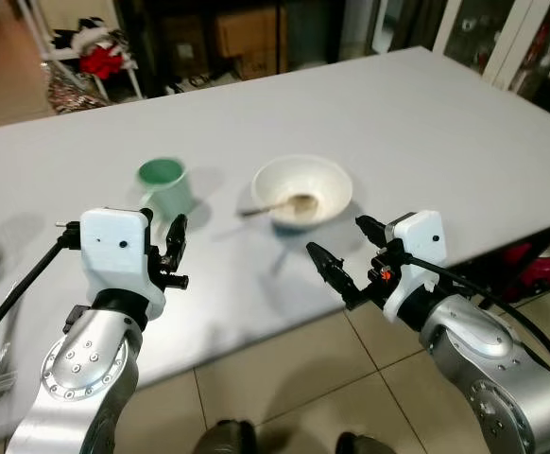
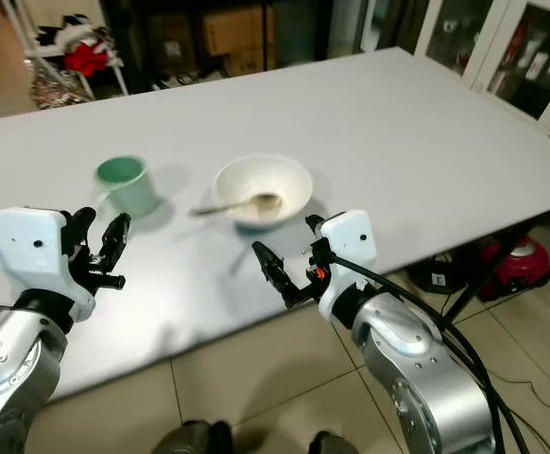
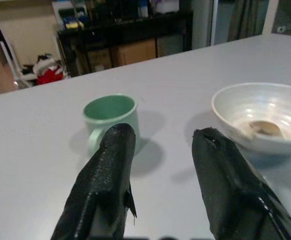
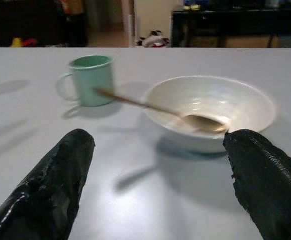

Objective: Setting the table

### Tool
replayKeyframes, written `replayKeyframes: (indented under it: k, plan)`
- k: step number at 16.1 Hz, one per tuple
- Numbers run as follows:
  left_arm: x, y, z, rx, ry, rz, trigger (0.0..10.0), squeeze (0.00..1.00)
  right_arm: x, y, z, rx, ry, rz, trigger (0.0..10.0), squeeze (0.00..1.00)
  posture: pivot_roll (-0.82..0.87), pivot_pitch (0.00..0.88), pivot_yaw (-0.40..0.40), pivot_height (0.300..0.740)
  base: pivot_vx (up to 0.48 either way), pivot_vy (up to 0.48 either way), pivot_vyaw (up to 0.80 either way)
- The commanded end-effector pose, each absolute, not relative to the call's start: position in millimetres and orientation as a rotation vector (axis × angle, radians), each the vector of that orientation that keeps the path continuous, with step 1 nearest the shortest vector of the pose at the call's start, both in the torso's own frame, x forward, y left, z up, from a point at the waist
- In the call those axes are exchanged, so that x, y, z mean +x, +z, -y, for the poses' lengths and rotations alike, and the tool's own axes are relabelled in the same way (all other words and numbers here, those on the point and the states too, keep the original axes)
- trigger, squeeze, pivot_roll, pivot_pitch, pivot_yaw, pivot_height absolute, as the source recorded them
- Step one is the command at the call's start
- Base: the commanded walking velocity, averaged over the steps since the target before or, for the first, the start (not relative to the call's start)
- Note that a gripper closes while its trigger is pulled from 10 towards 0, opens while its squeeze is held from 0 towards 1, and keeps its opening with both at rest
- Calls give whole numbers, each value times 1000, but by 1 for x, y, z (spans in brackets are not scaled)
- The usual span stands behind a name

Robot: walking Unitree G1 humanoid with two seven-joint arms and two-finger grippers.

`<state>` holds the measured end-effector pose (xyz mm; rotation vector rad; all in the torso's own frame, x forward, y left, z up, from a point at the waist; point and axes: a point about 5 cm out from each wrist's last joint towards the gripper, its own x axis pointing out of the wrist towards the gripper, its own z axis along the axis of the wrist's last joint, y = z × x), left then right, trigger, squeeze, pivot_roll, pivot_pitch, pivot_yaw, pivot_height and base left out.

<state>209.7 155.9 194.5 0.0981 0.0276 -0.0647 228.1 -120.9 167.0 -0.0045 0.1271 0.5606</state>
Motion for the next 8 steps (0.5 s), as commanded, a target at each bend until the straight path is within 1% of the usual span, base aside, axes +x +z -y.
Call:
replayKeyframes:
  k: [1,8]
  plan:
    - [206,194,-158,108,-46,-21,10000,0,230,168,121,1,561,-120,10000,0,-38,8,71,740,-330,0,800]
    - [204,193,-156,133,-46,-17,10000,0,231,164,121,-3,574,-119,10000,0,-21,13,76,740,-296,0,800]
